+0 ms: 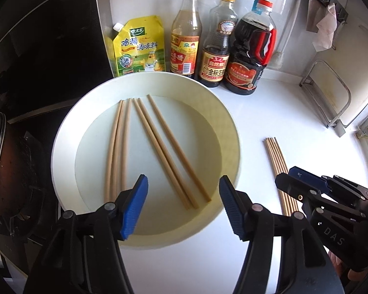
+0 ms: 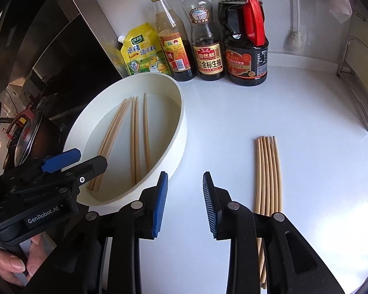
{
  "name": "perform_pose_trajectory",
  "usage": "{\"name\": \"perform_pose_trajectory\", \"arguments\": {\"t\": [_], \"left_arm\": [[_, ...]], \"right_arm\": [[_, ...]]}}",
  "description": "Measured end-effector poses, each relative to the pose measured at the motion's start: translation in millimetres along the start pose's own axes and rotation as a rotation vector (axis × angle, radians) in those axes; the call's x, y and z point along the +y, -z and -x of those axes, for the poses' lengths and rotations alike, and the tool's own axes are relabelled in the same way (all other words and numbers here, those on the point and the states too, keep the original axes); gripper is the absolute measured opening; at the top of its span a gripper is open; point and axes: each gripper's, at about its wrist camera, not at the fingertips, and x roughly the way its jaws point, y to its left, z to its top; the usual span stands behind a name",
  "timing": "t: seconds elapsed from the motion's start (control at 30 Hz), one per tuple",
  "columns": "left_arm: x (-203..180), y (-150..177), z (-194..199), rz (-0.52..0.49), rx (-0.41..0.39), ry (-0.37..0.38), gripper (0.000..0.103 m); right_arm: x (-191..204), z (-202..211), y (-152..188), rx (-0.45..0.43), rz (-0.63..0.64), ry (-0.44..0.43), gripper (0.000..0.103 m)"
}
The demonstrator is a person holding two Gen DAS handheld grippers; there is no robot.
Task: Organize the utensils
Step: 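Withdraw both open tools from the basin toward the chopstick pile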
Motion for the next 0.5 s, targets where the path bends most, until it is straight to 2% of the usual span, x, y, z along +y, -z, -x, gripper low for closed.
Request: {"name": "perform_pose_trajectory", "arguments": {"t": [0.13,0.5], "left_arm": [[-15.2,4.2,2.5,0.002,0.003,0.007,0.063],[-63.1,16.9,-0.3,-0.006,0.006,0.038,0.067]], "right_arm": [[-14.8,7.1,8.2,0.005,-0.007,0.006,0.034],[-63.4,24.3,25.9,0.024,-0.037,0.045,0.038]]}}
